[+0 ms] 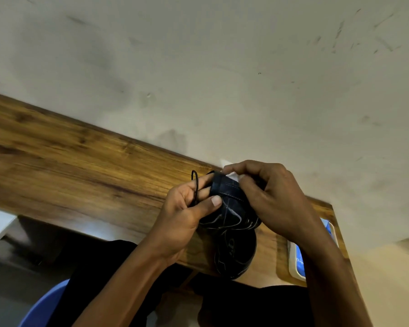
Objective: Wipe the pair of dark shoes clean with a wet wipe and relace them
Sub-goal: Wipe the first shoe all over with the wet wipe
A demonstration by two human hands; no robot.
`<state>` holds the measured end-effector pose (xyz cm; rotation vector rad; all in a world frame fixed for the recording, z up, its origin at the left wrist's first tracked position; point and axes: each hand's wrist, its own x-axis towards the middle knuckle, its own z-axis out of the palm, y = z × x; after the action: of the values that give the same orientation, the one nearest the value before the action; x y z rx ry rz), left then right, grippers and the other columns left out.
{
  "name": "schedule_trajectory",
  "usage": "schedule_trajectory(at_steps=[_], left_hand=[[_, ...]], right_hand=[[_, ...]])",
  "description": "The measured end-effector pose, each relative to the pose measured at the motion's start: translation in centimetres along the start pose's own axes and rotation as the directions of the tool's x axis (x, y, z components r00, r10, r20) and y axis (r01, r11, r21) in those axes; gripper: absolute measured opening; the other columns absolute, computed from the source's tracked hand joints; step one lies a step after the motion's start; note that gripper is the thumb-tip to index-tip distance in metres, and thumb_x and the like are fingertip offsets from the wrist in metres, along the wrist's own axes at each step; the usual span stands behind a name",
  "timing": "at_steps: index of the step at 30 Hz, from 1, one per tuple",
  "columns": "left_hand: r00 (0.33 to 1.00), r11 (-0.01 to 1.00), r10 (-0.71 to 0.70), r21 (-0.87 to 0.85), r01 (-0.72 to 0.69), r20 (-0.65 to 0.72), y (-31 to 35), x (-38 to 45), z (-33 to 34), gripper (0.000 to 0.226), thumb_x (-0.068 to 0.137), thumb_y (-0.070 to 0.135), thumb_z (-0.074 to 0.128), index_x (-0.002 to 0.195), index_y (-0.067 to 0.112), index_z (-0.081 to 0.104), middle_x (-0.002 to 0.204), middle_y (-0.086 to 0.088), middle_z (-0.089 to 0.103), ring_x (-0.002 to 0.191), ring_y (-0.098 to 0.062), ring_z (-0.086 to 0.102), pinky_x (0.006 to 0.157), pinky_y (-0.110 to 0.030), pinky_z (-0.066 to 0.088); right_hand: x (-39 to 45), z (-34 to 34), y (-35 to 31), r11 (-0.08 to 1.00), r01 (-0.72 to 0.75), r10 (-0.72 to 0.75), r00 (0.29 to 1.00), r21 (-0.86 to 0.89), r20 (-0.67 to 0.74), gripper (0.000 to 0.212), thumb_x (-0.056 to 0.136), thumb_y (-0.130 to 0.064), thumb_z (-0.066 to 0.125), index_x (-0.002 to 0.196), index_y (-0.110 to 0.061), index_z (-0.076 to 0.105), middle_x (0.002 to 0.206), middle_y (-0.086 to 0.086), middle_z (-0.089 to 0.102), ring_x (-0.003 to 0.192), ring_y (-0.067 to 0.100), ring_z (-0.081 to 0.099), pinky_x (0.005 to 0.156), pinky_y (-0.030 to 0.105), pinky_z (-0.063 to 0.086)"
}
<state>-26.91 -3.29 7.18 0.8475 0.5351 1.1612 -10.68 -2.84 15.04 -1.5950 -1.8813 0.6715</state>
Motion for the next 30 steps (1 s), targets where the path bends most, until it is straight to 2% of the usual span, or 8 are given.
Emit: schedule_trajectory(at_steps=[6, 11, 13, 17, 20, 23, 27, 30], left_hand=[[0.999, 1.0, 0.003, -0.006, -0.003, -0.051, -0.3, 0.1, 0.3, 0.05, 0.084, 0.005, 0.063, 0.134, 0.006, 0.056, 0.118, -0.018, 0.071, 0.114, -0.03, 0.067, 0.089, -0.031, 0.056], [0.993, 0.997, 0.067, -0.021, -0.07, -0.1, -0.3, 0.2, 0.7, 0.017, 0.086, 0.005, 0.067, 0.095, 0.016, 0.078, 0.095, -0.011, 0.076, 0.094, -0.02, 0.074, 0.075, -0.025, 0.058], [0.993, 0.996, 0.062, -0.065, -0.069, -0.103, -0.1, 0.2, 0.7, 0.019, 0.083, 0.008, 0.067, 0.1, 0.009, 0.075, 0.105, -0.016, 0.075, 0.103, -0.025, 0.072, 0.082, -0.028, 0.059], [0.994, 0.992, 0.025, -0.118, -0.037, -0.103, 0.1, 0.4, 0.9, 0.043, 0.084, 0.002, 0.064, 0.127, 0.001, 0.06, 0.123, -0.018, 0.069, 0.118, -0.027, 0.065, 0.098, -0.033, 0.054], [0.993, 0.986, 0.013, -0.166, -0.033, -0.116, 0.0, 0.6, 1.0, 0.045, 0.082, 0.0, 0.059, 0.126, 0.001, 0.061, 0.119, -0.017, 0.071, 0.112, -0.025, 0.068, 0.09, -0.028, 0.057], [0.995, 0.956, -0.024, -0.294, -0.007, -0.101, 0.2, 0.5, 1.5, 0.042, 0.086, -0.003, 0.056, 0.128, -0.001, 0.059, 0.123, -0.019, 0.068, 0.117, -0.027, 0.066, 0.097, -0.031, 0.055], [0.999, 0.831, -0.048, -0.555, 0.03, -0.018, 0.7, 0.2, 1.3, 0.02, 0.073, 0.006, 0.056, 0.085, 0.0, 0.07, 0.086, -0.015, 0.068, 0.085, -0.019, 0.071, 0.08, -0.028, 0.059], [0.995, 0.758, -0.095, -0.648, 0.071, -0.003, 1.2, 0.3, 0.9, 0.038, 0.08, 0.011, 0.05, 0.114, -0.002, 0.06, 0.102, -0.015, 0.067, 0.101, -0.022, 0.069, 0.096, -0.03, 0.053]], right_hand=[[-0.3, 0.1, 0.2, 0.971, 0.161, -0.183, 0.976, -0.179, -0.117, 0.031, 0.099, -0.008, 0.056, 0.112, -0.027, 0.076, 0.102, -0.012, 0.076, 0.09, 0.0, 0.069, 0.075, 0.011, 0.053], [-1.4, 2.5, -0.7, 0.814, 0.497, -0.544, 0.833, -0.3, -0.095, 0.031, 0.091, -0.003, 0.055, 0.111, -0.015, 0.077, 0.108, -0.005, 0.077, 0.104, 0.009, 0.07, 0.091, 0.018, 0.052], [-1.8, 3.1, -0.1, 0.767, 0.552, -0.606, 0.791, -0.327, -0.084, 0.033, 0.09, 0.002, 0.057, 0.114, -0.01, 0.076, 0.115, 0.0, 0.075, 0.117, 0.013, 0.067, 0.102, 0.022, 0.049], [-1.8, 2.1, 1.9, 0.773, 0.495, -0.602, 0.77, -0.396, -0.212, 0.037, 0.088, 0.001, 0.052, 0.117, -0.007, 0.075, 0.121, 0.004, 0.074, 0.12, 0.015, 0.065, 0.103, 0.026, 0.05], [-1.2, 1.9, 2.8, 0.801, 0.424, -0.571, 0.754, -0.423, -0.324, 0.04, 0.084, 0.01, 0.059, 0.117, -0.005, 0.075, 0.12, 0.006, 0.074, 0.118, 0.017, 0.066, 0.104, 0.027, 0.051], [-1.1, 3.5, 2.3, 0.787, 0.482, -0.604, 0.73, -0.385, -0.319, 0.033, 0.094, 0.004, 0.051, 0.117, -0.003, 0.074, 0.122, 0.009, 0.073, 0.12, 0.02, 0.067, 0.11, 0.034, 0.049], [-1.6, 5.9, 1.5, 0.754, 0.585, -0.65, 0.73, -0.298, -0.212, 0.037, 0.104, -0.006, 0.038, 0.12, -0.004, 0.072, 0.125, 0.008, 0.072, 0.123, 0.017, 0.064, 0.114, 0.034, 0.045], [-1.4, 5.2, 2.0, 0.771, 0.547, -0.63, 0.73, -0.327, -0.265, 0.036, 0.107, -0.009, 0.038, 0.122, -0.002, 0.071, 0.122, 0.007, 0.073, 0.122, 0.015, 0.062, 0.113, 0.024, 0.041]])
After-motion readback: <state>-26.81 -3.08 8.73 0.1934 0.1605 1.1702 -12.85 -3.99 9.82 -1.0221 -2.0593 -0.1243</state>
